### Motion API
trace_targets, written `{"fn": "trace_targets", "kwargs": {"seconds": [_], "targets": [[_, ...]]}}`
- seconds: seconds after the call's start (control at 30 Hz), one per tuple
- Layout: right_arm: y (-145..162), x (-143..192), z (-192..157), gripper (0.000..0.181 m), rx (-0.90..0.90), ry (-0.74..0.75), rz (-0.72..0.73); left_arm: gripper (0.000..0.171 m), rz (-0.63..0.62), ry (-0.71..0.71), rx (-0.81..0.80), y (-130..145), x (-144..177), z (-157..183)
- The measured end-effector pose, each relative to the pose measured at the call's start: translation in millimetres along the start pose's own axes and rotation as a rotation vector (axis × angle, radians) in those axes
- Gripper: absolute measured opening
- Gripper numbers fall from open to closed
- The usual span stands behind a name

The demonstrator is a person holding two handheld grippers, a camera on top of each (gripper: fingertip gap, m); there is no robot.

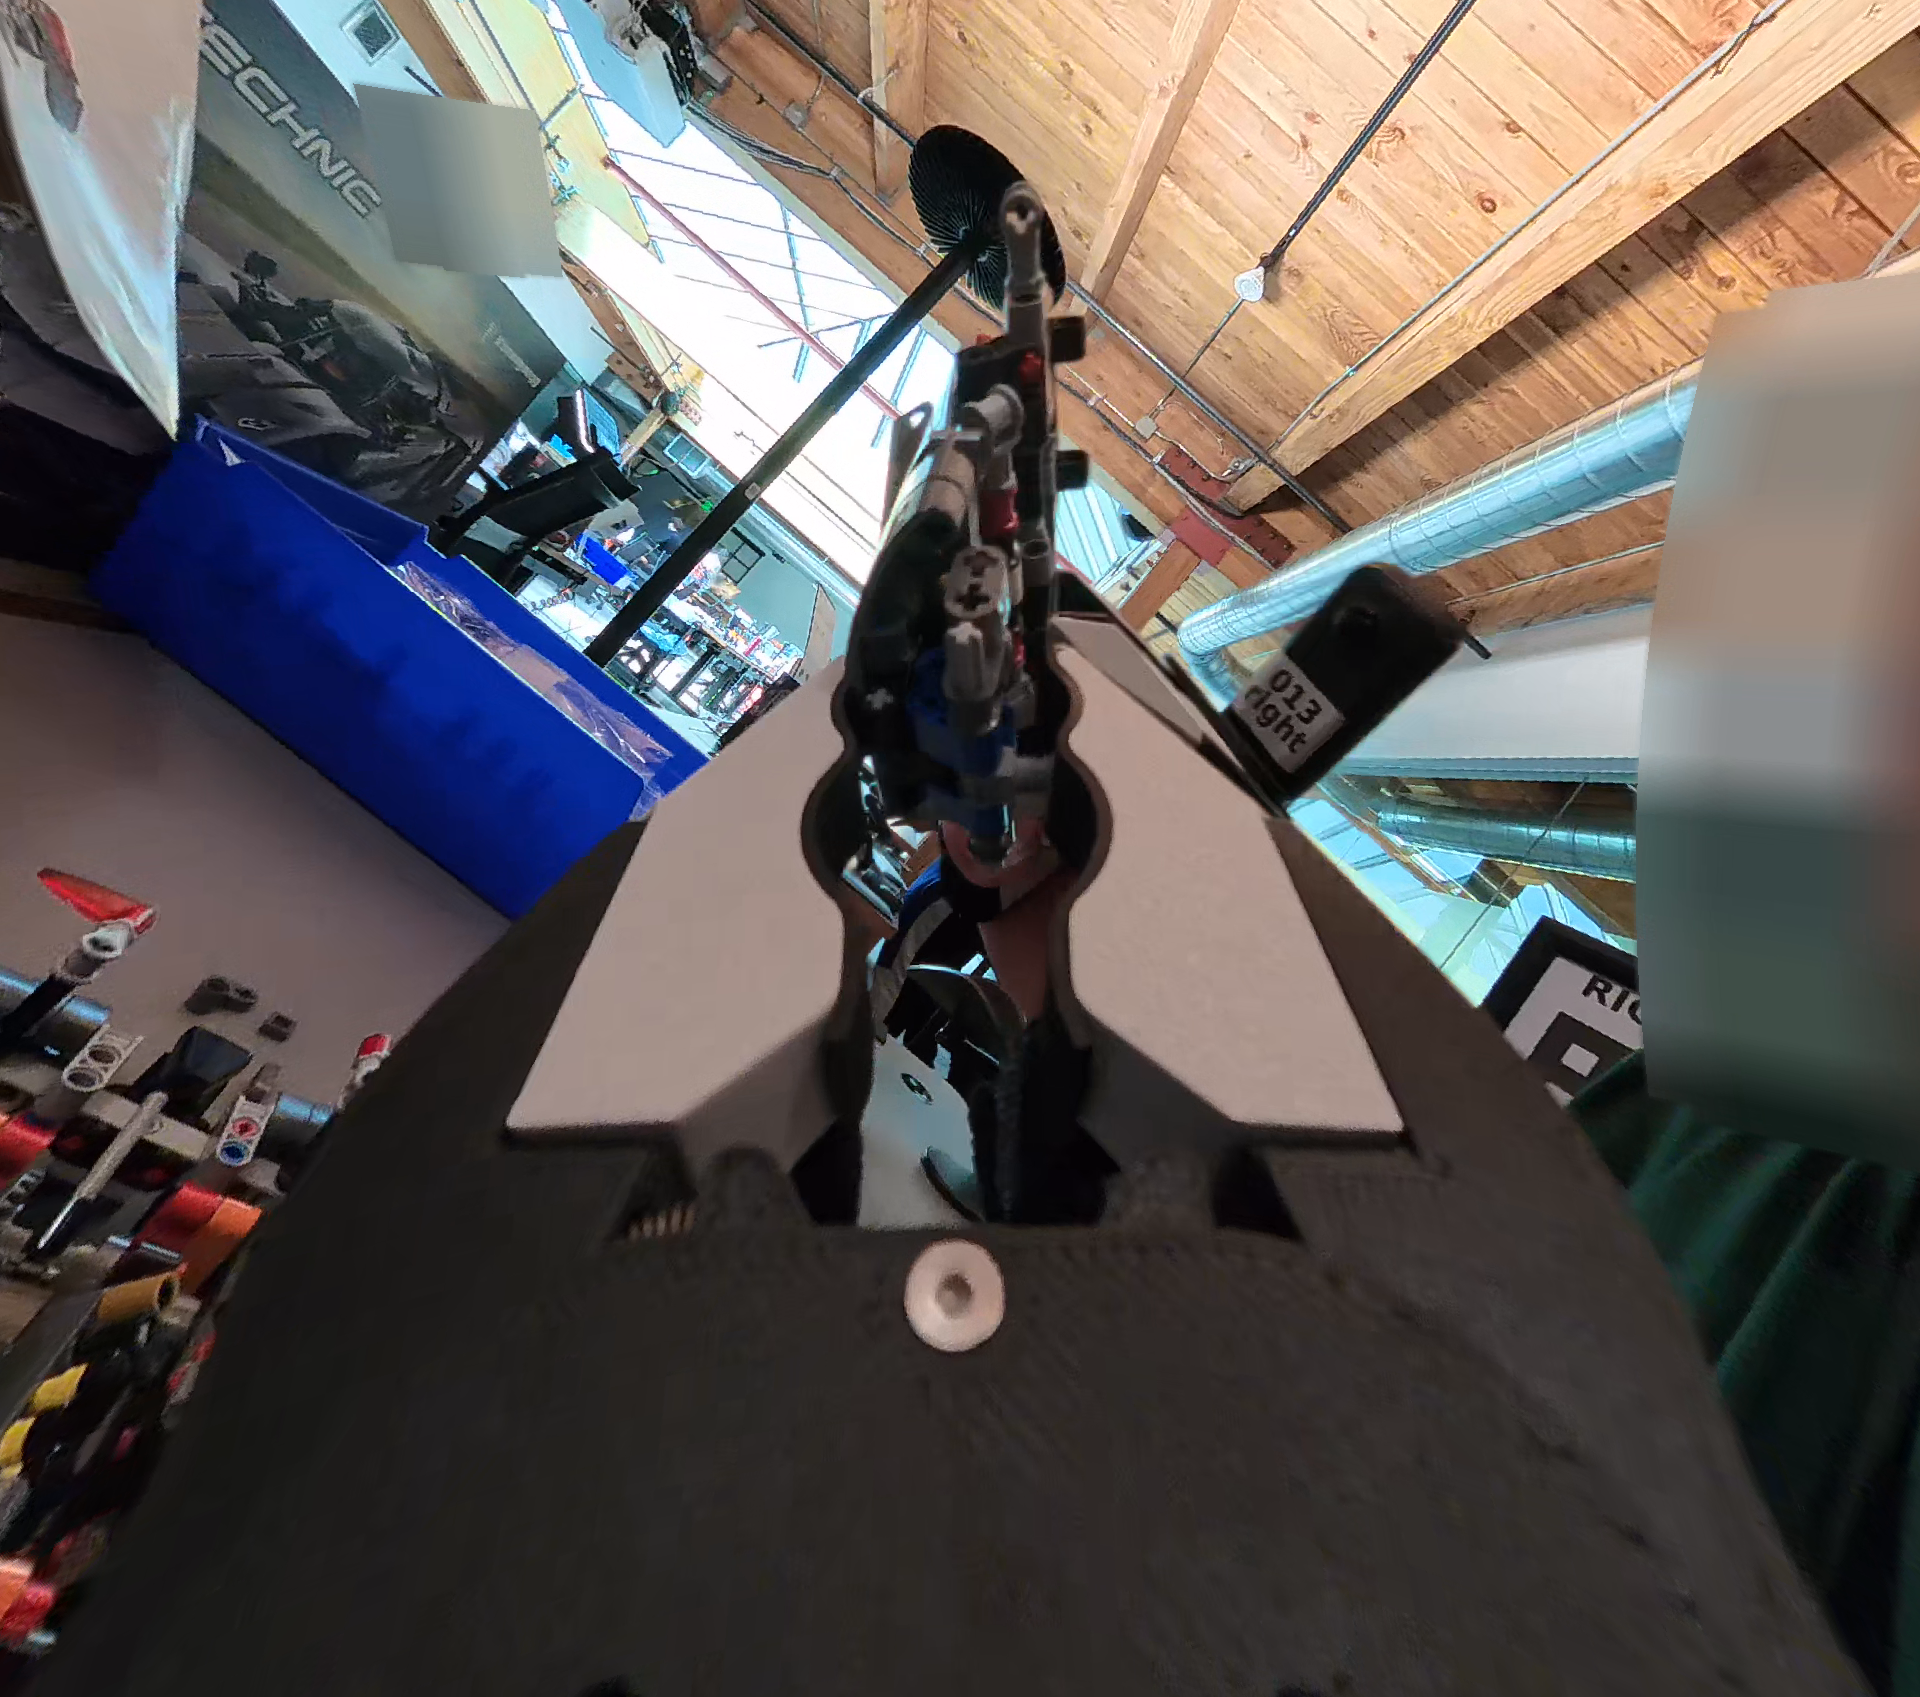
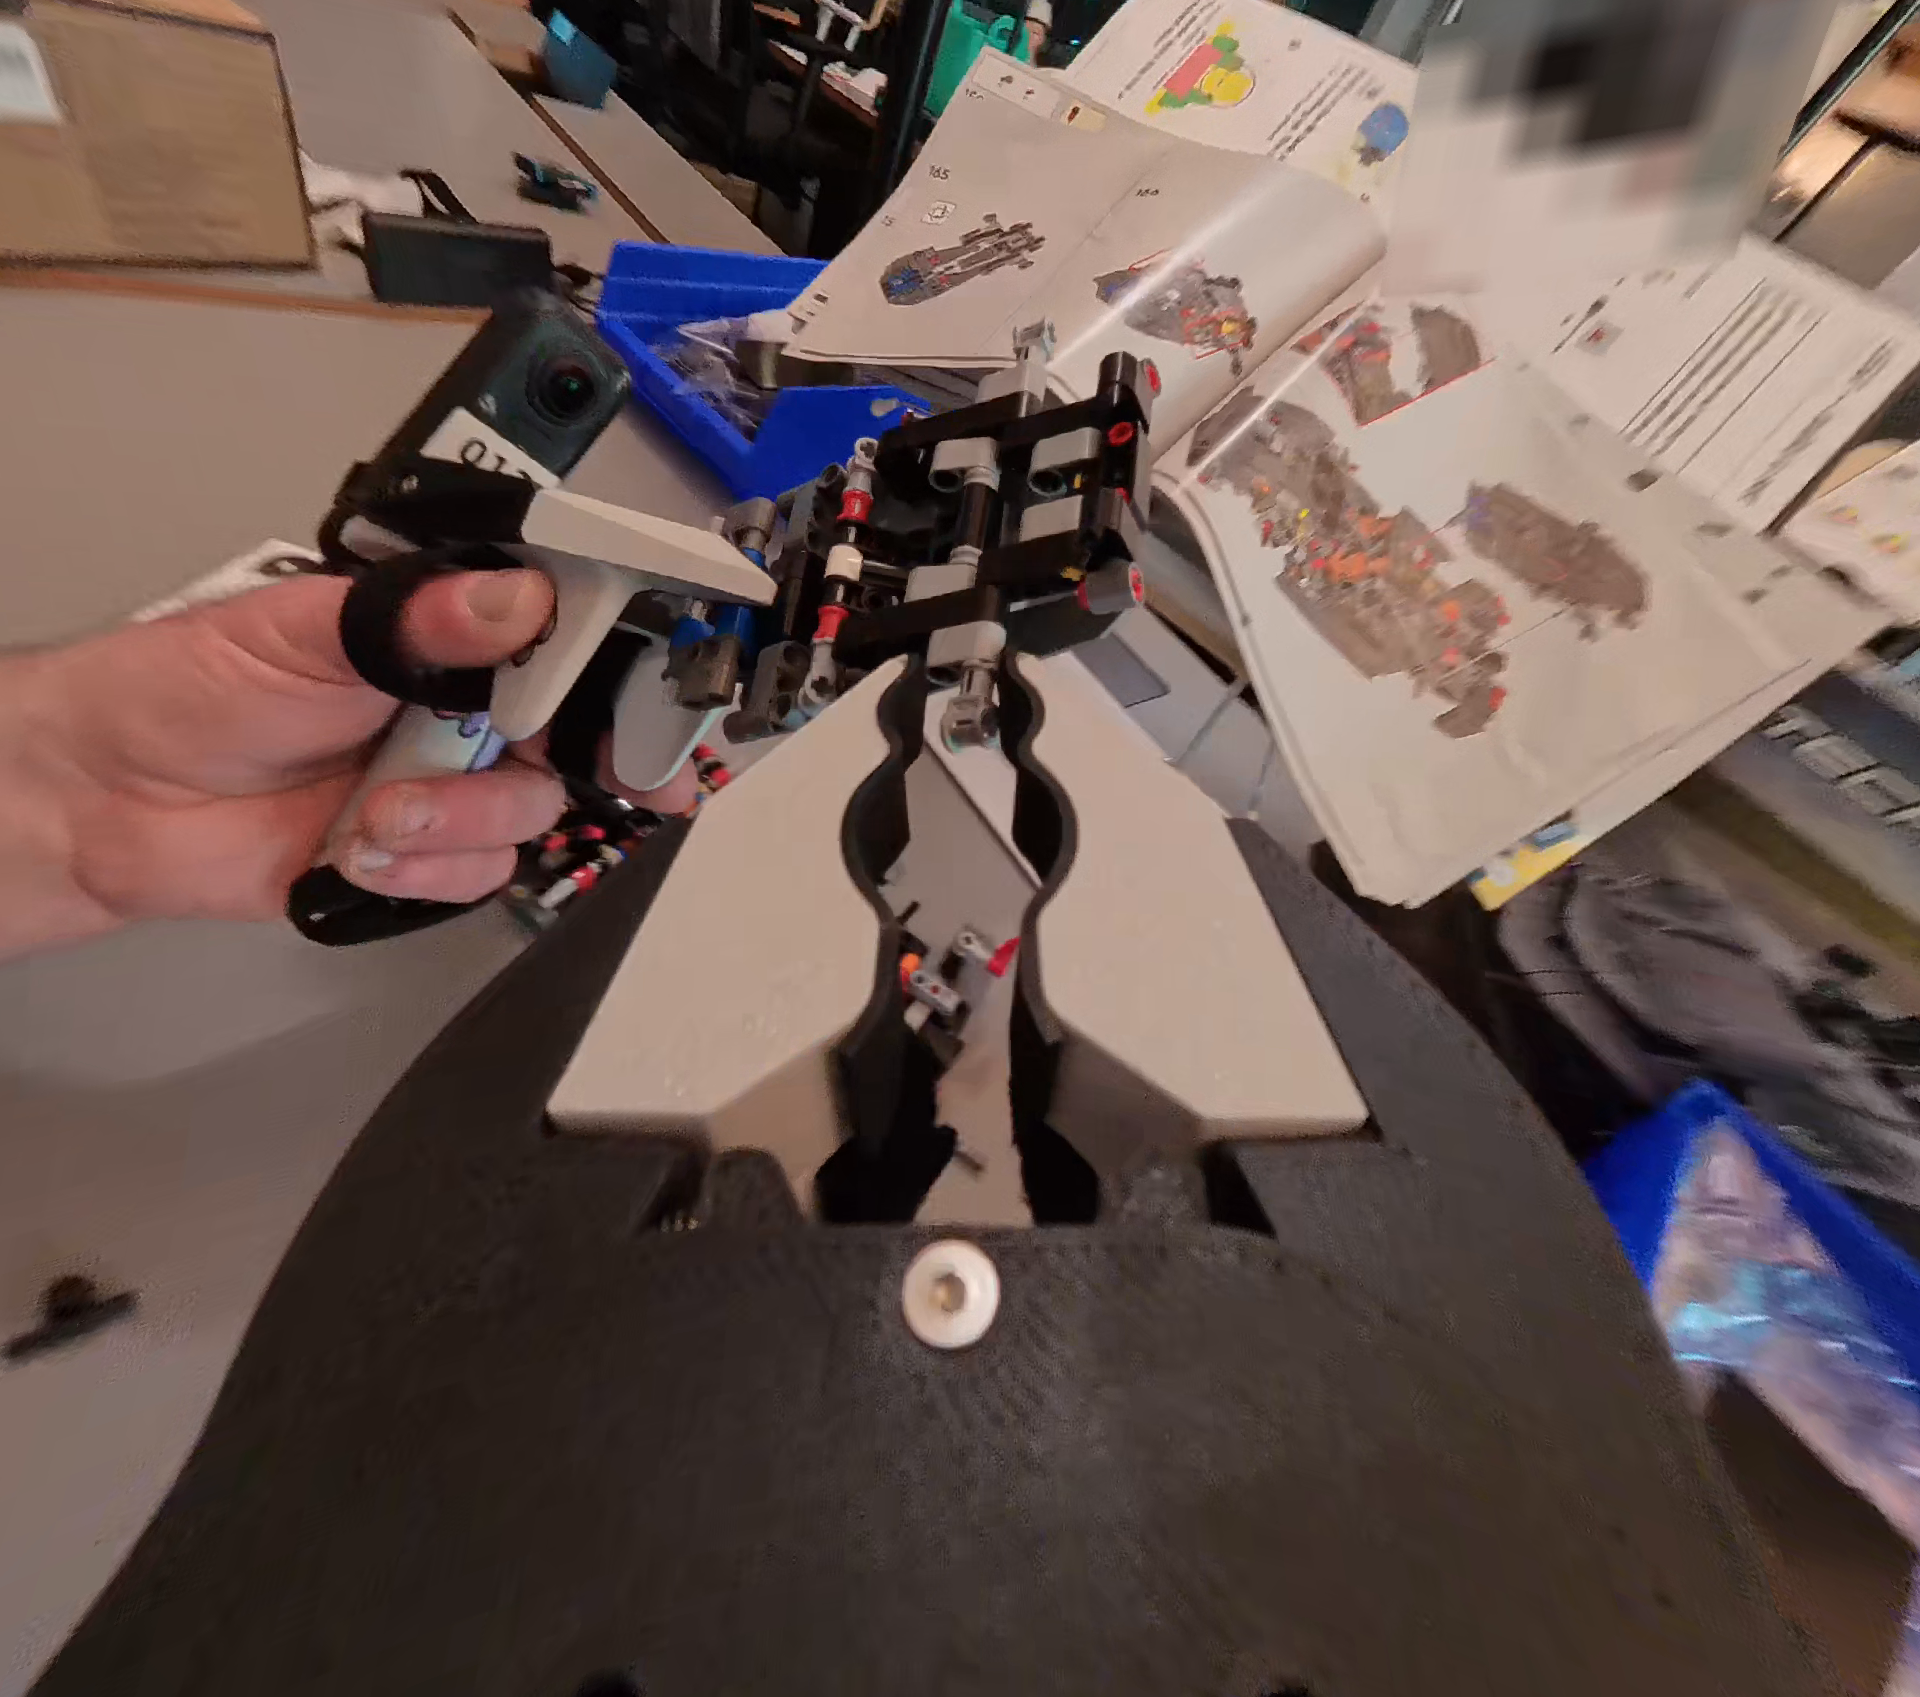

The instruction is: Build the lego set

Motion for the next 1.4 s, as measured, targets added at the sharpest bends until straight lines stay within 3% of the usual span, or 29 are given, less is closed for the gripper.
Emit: {"fn": "trace_targets", "kwargs": {"seconds": [0.3,0.57,0.9,1.4], "targets": [[-1.0,8.6,5.0,0.011,-0.119,-0.056,0.042,0.028,0.004,-0.001,-0.001,6.1,-5.6,6.8],[-5.2,12.8,0.7,0.011,-0.112,-0.069,0.055,0.029,0.011,-0.001,-0.047,9.5,-2.9,16.8],[-10.4,17.8,0.1,0.012,-0.213,-0.124,0.104,0.046,-0.023,0.017,-0.121,16.9,1.0,35.2],[-10.2,15.1,6.4,0.009,-0.439,-0.197,0.178,0.058,-0.002,-0.146,-0.447,13.5,14.8,46.7]]}}
Point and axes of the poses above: each gripper's, where its closed fingertips meet, x back along the fingers, y out of its underside, z = x × y across the jaws, the point moved 6 cm from there along x, back along the fingers, and after that the axes turned 9 degrees about x, right-handed, at the moved point
